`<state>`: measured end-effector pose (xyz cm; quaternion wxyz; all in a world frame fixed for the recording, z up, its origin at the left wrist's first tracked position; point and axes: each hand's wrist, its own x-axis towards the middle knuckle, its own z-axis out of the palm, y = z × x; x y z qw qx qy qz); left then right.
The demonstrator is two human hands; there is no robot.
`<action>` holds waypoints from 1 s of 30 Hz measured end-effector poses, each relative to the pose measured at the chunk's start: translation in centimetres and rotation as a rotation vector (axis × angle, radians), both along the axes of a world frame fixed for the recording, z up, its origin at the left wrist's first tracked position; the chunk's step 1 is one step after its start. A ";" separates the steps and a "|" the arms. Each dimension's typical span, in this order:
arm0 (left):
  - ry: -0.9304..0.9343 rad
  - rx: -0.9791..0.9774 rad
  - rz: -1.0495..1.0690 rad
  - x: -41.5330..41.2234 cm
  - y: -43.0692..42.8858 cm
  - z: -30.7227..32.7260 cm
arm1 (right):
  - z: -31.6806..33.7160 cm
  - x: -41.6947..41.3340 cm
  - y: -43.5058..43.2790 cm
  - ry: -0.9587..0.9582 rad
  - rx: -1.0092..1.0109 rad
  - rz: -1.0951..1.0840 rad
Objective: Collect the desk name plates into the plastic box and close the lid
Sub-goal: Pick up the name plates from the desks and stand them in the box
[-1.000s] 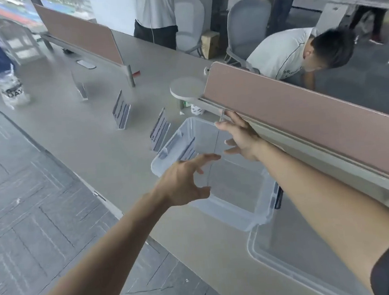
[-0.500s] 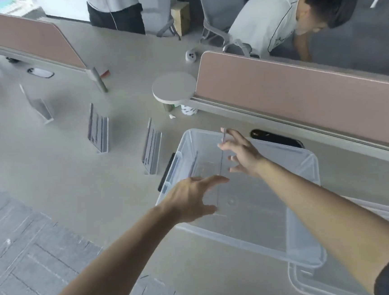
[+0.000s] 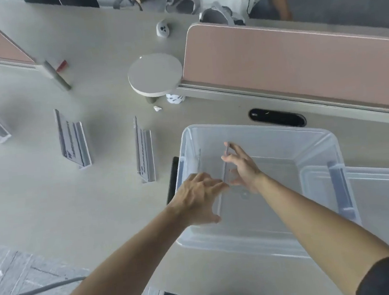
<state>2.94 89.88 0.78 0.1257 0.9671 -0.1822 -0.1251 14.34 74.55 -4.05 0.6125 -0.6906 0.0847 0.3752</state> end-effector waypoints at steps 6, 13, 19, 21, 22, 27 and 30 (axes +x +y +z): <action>0.005 0.102 -0.036 0.1 -0.6 -1.1 | -1.3 0.0 -0.1 0.006 0.007 0.031; 0.033 0.203 -0.062 0.4 -0.8 -1.3 | -1.2 1.1 -0.6 -0.095 -0.076 0.131; -0.318 -0.109 0.030 0.4 2.4 -0.6 | 0.5 0.8 -1.1 -0.333 -0.386 0.379; -0.321 -0.115 0.202 0.9 3.7 -0.1 | 1.0 0.2 -1.2 -0.368 -0.435 0.461; -0.263 -0.104 0.305 1.1 4.1 0.0 | 1.2 -0.1 -1.2 -0.378 -0.459 0.493; -0.125 -0.213 0.549 1.1 4.0 -1.4 | 1.0 -0.8 -1.2 -0.329 -0.464 0.544; -0.185 -0.287 0.585 0.7 3.8 -1.8 | 1.0 -0.8 -1.1 -0.294 -0.411 0.585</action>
